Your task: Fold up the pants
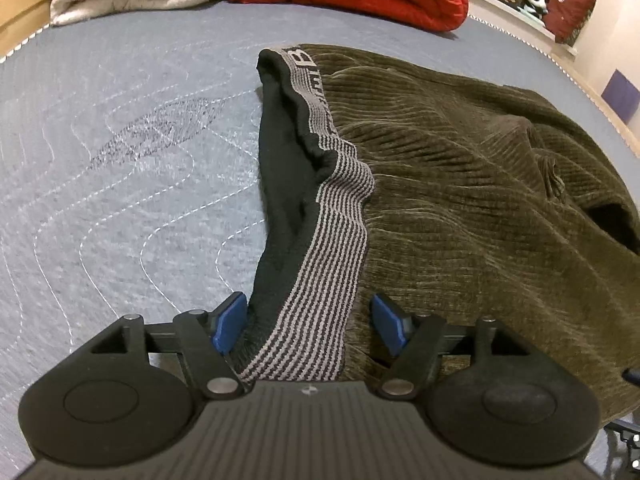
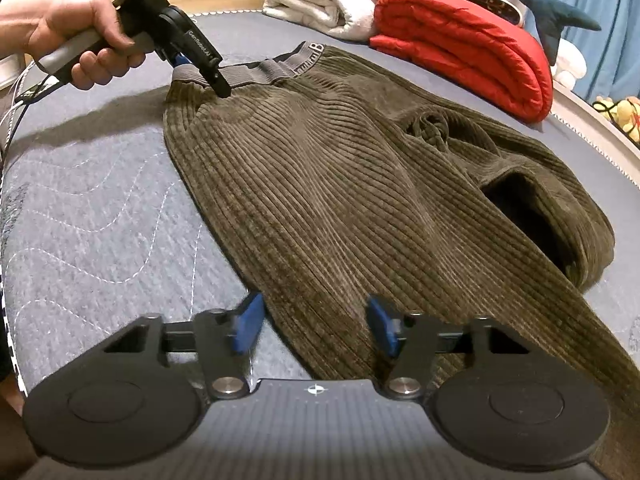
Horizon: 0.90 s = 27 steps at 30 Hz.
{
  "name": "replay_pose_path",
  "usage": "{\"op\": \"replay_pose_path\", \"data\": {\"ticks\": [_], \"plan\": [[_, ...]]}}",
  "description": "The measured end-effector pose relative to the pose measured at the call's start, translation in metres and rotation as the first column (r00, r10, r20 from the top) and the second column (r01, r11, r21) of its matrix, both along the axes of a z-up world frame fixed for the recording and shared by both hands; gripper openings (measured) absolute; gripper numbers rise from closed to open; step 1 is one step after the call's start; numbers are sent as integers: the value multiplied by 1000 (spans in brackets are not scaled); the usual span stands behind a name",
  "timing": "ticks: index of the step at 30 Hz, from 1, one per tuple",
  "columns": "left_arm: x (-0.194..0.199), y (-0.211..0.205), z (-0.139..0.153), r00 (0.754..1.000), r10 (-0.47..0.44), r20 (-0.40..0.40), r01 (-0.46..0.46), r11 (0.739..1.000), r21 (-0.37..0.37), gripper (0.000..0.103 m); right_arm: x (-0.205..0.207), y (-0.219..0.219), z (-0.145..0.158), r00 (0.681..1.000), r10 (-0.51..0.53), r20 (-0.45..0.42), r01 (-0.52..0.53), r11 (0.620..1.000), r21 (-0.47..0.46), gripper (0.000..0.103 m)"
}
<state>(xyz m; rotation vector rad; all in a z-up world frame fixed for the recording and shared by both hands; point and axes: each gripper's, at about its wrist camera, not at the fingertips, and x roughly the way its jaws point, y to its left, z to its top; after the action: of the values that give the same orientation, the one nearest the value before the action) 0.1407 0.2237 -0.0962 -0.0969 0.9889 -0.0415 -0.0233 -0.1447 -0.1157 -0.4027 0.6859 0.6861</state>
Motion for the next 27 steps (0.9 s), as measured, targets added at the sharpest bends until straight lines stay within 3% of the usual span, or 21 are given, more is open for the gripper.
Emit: {"op": "replay_pose_path", "data": {"ticks": [4,5,8,11,19,21,25,27], "plan": [[-2,-1,0,1000,0,10,0,1000,-2,71,-2,0,1,999,24,30,-24,1000,-13,30],[-2,-2,0,1000,-4,15,4,1000,2,68,-3,0,2,999,28,44,-27,999,-20,21],[-8,-6,5,999,-23,46,22,999,23,52,-5,-3,7,996,49,74,-47,998,-29,14],[-18,-9,11,995,-49,82,45,998,43,40,-10,-9,14,991,77,107,-75,997,-22,13],[-65,-13,38,991,-91,97,85,994,62,36,-31,-28,30,984,101,147,-104,995,7,11],[-80,-12,48,991,-96,98,91,994,56,27,-41,-38,36,978,139,157,-144,989,22,11],[-113,2,66,996,-65,54,65,998,-1,24,-63,-56,48,957,245,155,-255,966,45,11],[-127,1,68,996,-87,16,87,996,13,24,-74,-63,50,943,300,144,-310,949,50,11]]}}
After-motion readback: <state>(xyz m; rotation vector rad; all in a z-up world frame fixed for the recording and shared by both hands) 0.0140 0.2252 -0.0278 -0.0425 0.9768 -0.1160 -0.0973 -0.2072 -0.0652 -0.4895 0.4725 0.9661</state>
